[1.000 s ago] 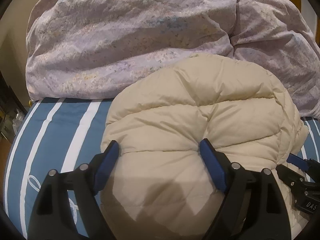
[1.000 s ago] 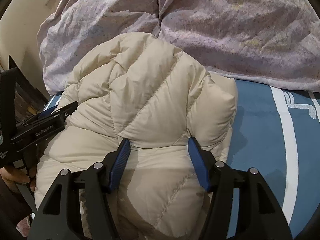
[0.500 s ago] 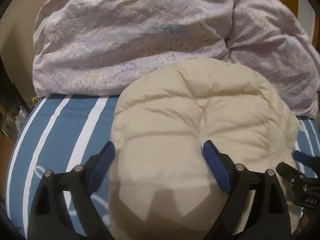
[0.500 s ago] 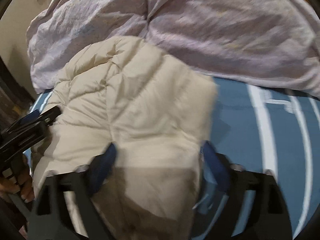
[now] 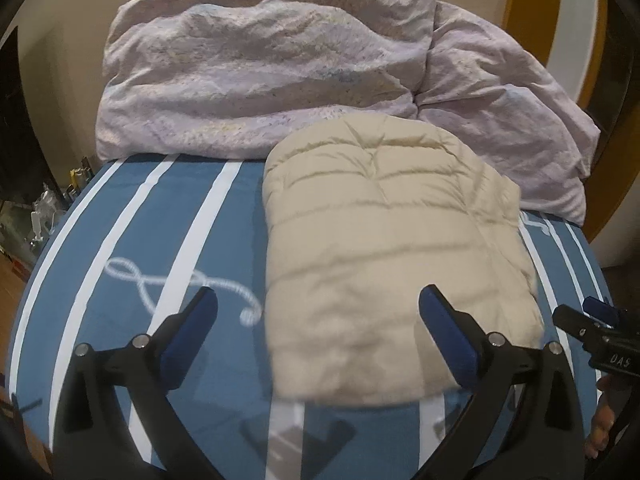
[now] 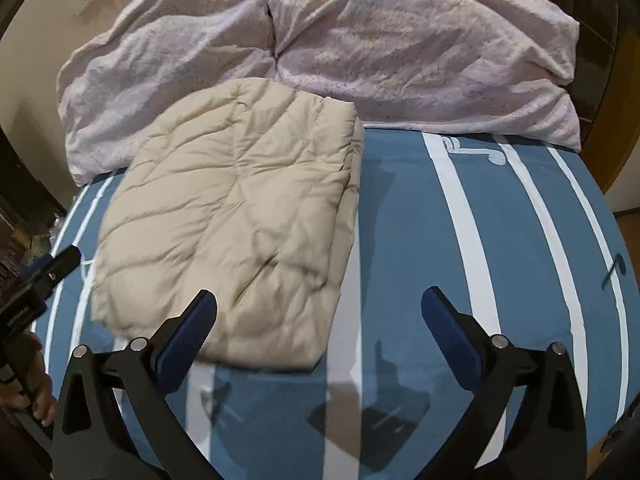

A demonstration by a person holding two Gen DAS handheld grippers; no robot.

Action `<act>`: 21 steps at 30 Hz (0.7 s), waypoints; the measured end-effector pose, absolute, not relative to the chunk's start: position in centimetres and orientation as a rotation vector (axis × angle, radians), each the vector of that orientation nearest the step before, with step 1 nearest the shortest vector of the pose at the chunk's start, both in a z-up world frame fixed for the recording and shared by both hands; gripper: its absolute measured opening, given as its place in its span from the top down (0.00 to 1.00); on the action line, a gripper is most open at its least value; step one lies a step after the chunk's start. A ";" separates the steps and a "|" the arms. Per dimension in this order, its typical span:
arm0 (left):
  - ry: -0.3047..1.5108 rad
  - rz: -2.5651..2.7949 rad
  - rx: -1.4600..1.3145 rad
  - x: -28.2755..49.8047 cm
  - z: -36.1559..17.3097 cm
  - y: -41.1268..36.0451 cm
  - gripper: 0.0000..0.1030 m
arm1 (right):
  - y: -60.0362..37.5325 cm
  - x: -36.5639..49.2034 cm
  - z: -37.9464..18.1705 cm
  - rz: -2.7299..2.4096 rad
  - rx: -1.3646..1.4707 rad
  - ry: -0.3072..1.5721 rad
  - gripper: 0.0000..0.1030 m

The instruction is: Fold large clothes

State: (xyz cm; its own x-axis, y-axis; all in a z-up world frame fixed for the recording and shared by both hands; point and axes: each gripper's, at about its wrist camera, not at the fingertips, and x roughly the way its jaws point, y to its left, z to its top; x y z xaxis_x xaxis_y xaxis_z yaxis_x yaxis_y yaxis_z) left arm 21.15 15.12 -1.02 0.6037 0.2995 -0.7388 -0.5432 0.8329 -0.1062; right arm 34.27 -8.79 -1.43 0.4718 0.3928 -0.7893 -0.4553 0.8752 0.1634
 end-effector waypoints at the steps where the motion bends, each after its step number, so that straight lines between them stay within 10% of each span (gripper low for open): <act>1: 0.783 0.498 -0.335 20.6 -0.9 14.8 0.03 | -9.0 33.7 -1.2 0.525 -0.067 0.944 0.01; 21: 0.806 0.442 -0.346 12.4 0.4 9.4 0.03 | -11.6 24.8 -0.6 0.564 -0.003 0.974 0.01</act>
